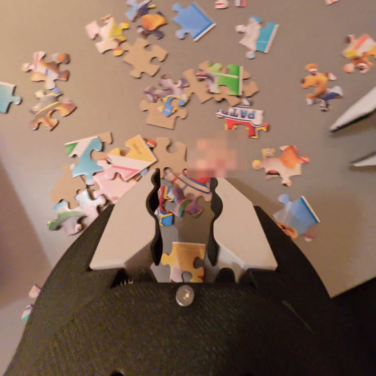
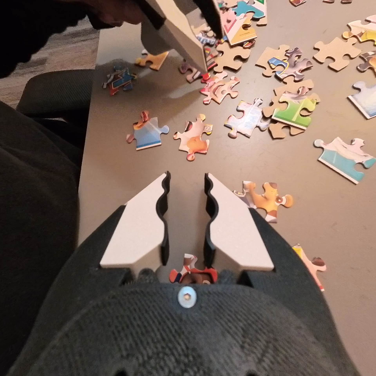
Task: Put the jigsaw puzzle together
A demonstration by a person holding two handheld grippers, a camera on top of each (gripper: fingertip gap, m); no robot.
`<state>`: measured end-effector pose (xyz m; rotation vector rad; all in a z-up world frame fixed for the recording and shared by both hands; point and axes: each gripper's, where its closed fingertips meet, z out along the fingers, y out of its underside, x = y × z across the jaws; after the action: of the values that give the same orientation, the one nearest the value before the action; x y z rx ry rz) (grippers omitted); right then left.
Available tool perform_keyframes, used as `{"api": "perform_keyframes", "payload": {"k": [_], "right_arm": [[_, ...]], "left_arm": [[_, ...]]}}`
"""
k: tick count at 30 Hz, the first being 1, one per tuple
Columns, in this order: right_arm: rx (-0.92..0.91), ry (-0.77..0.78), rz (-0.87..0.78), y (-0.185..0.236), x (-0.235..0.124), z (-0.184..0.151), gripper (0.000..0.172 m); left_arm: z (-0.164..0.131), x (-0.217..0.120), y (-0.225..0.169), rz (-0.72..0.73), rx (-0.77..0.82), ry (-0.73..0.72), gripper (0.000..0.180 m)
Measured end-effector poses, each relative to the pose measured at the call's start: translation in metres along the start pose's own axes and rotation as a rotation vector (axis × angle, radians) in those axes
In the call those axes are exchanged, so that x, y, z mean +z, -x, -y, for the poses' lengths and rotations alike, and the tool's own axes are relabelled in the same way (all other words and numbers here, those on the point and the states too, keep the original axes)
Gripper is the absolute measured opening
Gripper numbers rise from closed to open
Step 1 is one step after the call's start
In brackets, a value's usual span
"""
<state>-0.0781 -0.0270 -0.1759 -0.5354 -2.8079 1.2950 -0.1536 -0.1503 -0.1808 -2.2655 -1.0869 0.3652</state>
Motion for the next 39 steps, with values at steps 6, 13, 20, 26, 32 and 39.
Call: {"api": "perform_keyframes", "payload": {"k": [6, 13, 20, 26, 32, 39], "right_arm": [[0.008, -0.004, -0.008, -0.001, -0.002, -0.001, 0.032], [0.009, -0.001, -0.011, -0.003, -0.002, -0.002, 0.032], [0.011, -0.002, -0.017, -0.005, -0.002, -0.002, 0.032], [0.009, -0.010, -0.023, -0.007, -0.003, -0.001, 0.032], [0.001, -0.012, -0.020, -0.006, -0.001, 0.002, 0.031], [0.001, -0.014, -0.035, -0.007, -0.004, 0.002, 0.031]], "left_arm": [[0.003, 0.013, 0.009, 0.005, -0.103, 0.012, 0.051], [0.008, 0.020, 0.016, 0.071, -0.042, 0.035, 0.052], [0.007, 0.018, 0.015, 0.047, -0.038, 0.043, 0.041], [0.019, 0.005, 0.015, 0.000, -0.108, -0.043, 0.024], [0.021, 0.010, 0.020, -0.005, -0.130, -0.059, 0.048], [0.016, 0.025, 0.025, 0.090, -0.006, 0.016, 0.053]]}}
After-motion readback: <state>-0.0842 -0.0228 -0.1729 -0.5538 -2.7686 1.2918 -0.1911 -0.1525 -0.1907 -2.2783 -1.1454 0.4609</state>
